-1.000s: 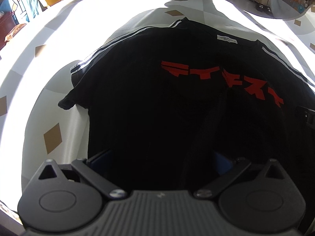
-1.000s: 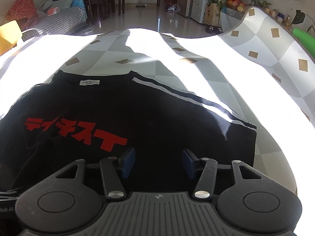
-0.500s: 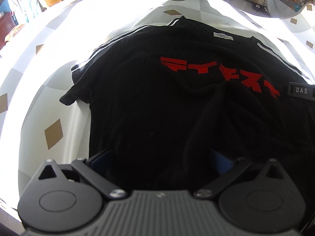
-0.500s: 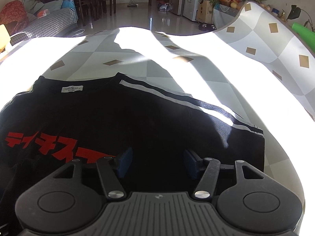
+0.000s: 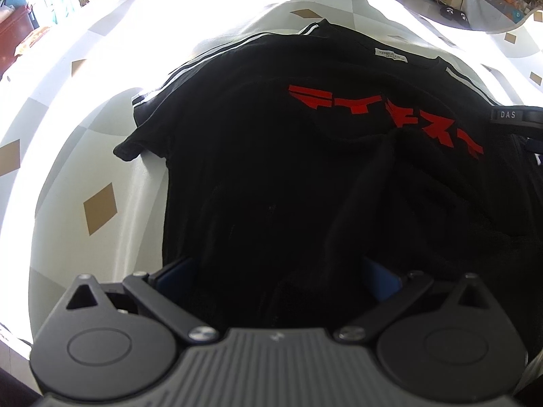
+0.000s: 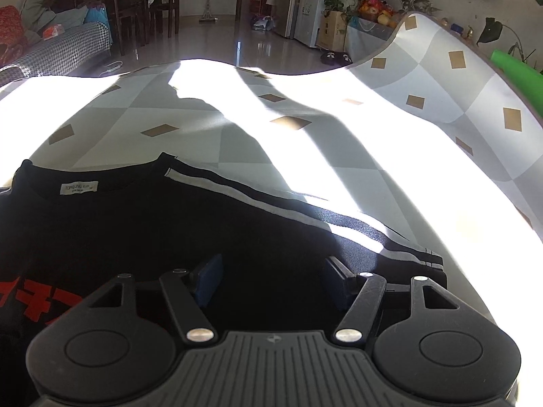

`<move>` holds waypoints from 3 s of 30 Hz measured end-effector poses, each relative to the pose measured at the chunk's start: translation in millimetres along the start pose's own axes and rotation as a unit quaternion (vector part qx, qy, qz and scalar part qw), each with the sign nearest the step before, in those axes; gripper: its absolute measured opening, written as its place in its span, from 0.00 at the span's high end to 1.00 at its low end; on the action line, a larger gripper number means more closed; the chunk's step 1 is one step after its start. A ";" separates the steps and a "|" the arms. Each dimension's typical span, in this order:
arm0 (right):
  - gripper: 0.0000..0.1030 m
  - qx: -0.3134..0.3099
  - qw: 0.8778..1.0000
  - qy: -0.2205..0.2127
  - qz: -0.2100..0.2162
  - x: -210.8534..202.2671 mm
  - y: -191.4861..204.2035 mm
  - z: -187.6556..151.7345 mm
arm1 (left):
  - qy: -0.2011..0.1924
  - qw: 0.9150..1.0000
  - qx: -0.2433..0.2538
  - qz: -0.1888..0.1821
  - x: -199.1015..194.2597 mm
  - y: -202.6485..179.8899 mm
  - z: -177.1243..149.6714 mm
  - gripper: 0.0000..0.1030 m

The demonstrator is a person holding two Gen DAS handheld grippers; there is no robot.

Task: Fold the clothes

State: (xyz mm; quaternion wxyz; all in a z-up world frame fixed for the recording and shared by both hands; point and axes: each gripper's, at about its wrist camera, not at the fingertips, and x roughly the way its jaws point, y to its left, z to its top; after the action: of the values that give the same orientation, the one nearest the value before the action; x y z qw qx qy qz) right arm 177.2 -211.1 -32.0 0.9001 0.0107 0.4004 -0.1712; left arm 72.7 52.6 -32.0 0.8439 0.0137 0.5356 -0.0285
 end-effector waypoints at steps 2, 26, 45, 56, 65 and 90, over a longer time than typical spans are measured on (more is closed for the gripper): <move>0.39 0.003 1.000 0.002 -0.003 1.6 -1.6 2.4 | 0.003 1.000 -0.005 -0.001 -1.0 2.8 -2.2 0.00; 0.41 -0.086 0.989 0.025 0.120 -89.4 14.6 -39.9 | 0.005 0.998 -0.060 0.004 -0.8 14.2 2.5 0.00; 0.41 -0.210 0.944 0.059 0.246 -147.0 48.3 -108.6 | 0.026 0.995 -0.101 0.002 10.1 31.8 14.6 0.00; 0.40 -0.297 0.923 0.048 0.238 -149.2 65.0 -146.7 | 0.029 0.995 -0.093 -0.004 7.2 27.9 27.2 0.00; 0.66 -0.324 0.911 0.036 0.252 -156.5 69.1 -154.6 | 0.004 0.992 -0.123 -0.018 -18.5 44.5 26.5 0.00; 0.79 -0.276 0.889 0.080 0.357 -172.4 58.0 -140.9 | 0.007 0.988 -0.151 -0.028 -21.2 65.3 38.5 0.00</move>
State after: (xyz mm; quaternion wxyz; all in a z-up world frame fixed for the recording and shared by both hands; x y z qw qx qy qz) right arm -12.6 -82.8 -9.7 0.8320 -0.0823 0.4718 0.2801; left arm 102.6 116.5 3.1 0.8313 -0.1286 0.5400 0.0295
